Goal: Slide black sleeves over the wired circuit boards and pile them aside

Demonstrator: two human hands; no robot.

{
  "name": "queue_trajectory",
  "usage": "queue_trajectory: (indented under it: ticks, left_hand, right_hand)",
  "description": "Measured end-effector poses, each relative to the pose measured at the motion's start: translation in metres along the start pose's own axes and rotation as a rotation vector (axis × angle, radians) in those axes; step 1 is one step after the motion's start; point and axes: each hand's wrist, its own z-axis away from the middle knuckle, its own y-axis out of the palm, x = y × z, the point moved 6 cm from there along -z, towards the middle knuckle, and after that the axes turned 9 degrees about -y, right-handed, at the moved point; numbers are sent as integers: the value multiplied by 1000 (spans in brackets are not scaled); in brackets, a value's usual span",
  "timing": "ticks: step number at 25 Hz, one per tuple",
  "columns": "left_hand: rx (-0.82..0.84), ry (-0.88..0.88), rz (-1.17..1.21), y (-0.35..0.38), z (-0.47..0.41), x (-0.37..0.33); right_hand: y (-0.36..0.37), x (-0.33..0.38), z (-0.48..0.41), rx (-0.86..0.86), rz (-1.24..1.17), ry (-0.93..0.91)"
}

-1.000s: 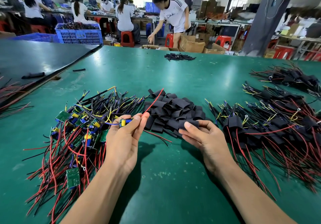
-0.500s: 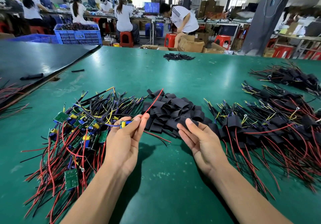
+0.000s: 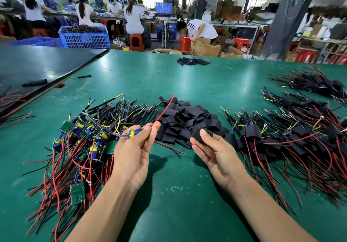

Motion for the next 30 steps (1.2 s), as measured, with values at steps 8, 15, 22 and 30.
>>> queue_trajectory:
  ticks: [8,15,22,30]
  left_hand:
    - [18,-15,-40,1,0,3]
    - [27,-36,-234,2,4,17]
    - [31,-30,-365,3,5,20]
    - [32,-11,-430,3,5,19]
  right_hand:
    - [5,-4,3,43,-16,17]
    - [2,4,-3,-3,-160,-22]
    - [-5,15,-4,-69,-119,-79]
    - [-11,20,-10,-46,48,-134]
